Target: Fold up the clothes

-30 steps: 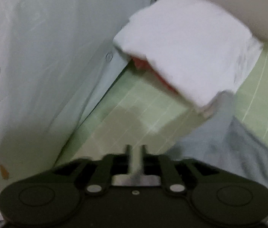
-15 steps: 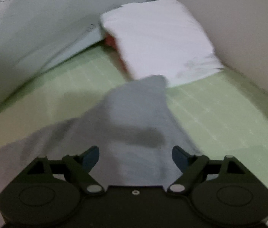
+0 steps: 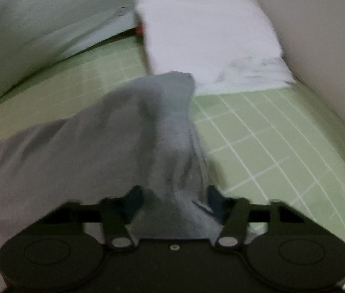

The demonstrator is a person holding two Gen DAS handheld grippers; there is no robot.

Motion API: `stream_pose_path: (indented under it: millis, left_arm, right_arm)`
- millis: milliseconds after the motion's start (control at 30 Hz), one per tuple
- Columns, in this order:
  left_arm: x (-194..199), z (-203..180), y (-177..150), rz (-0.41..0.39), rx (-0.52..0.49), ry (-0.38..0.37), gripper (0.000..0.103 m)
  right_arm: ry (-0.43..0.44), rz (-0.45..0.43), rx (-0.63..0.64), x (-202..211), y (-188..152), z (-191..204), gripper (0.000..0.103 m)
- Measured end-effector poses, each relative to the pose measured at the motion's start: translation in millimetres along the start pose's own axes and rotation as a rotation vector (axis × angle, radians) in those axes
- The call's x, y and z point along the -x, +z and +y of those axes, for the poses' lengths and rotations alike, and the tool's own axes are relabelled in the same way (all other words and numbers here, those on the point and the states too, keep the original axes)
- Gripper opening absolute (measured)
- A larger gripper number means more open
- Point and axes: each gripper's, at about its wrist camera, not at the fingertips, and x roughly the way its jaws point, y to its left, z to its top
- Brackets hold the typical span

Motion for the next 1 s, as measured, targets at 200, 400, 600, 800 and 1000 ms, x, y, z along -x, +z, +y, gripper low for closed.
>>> stream_pose_path:
  millis: [200,400,600,800,1000]
  left_arm:
    - [23.1,14.5,-15.1,-0.032,0.03,0.034,0.069]
    - [36.0,63.1,-5.3,-0.054,0.064,0.112,0.071]
    - [23.9,124.2,22.9,-0.041,0.135,0.143,0.071]
    - [-9.0,188.7,51.0,-0.001,0.268,0.08,0.071]
    - [-42.6,218.7,69.6,0.05,0.319,-0.041,0.07]
  right_arm:
    - [-0.03,-0.036,0.057,15.3,3.5,-12.3,0.01]
    - [-0.259,0.015,0.082,4.7,-2.2,-2.5,0.033]
    - [-0.269,-0.059,0.027,28.9,-4.5,57.4,0.09]
    - [-0.108,0.0,-0.049,46.3,-26.3,138.1,0.09]
    - [-0.038,0.049,-0.058,61.1,-56.2,216.7,0.09]
